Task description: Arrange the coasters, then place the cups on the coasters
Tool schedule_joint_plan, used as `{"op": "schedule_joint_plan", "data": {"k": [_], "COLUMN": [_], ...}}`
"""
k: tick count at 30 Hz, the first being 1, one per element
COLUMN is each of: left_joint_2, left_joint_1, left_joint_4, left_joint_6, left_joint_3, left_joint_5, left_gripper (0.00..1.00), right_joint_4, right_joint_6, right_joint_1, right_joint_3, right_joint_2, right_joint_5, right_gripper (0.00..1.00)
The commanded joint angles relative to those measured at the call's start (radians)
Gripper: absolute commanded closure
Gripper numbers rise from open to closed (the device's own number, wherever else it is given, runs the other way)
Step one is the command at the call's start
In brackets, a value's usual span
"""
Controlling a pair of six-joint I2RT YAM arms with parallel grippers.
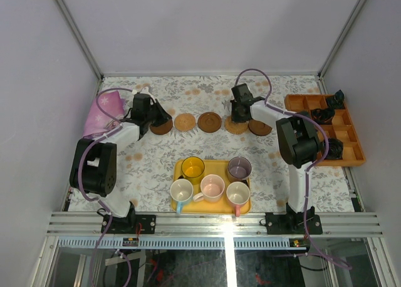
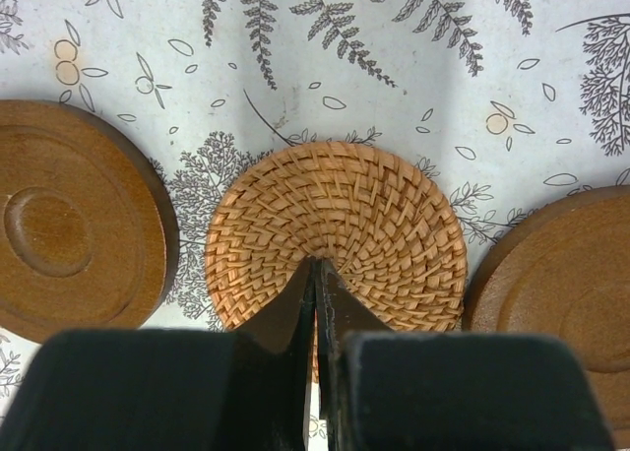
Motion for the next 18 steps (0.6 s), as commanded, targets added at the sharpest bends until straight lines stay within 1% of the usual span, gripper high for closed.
{"op": "schedule_joint_plan", "data": {"k": [1, 6, 11, 18], "left_joint_2": [-0.010, -0.036, -0.049, -0.052], "left_joint_1": [-0.007, -0.006, -0.006, -0.010], "left_joint_4": [0.055, 0.056, 0.057, 0.074], "left_joint_6": [-0.009, -0.004, -0.005, -0.009], "left_joint_3": [-0.018, -0.028, -0.035, -0.047], "left_joint_5": [0.005, -0.002, -0.002, 0.017], "left_gripper": [0.96, 0.96, 0.96, 0.96], "right_joint_4": [0.025, 0.031, 0.017, 0.017], "right_joint_6": [-0.024, -0.030, -0.026, -0.001], "right_joint_1": [-0.006, -0.005, -0.010, -0.035], "right_joint_3": [0.025, 0.004, -0.033, -0.100], "right_joint_2": [-0.105, -0.172, -0.194, -0.199], "right_joint_5": [-0.010, 0.062, 0.130, 0.136], "right_gripper": [1.00, 1.00, 1.00, 1.00]}}
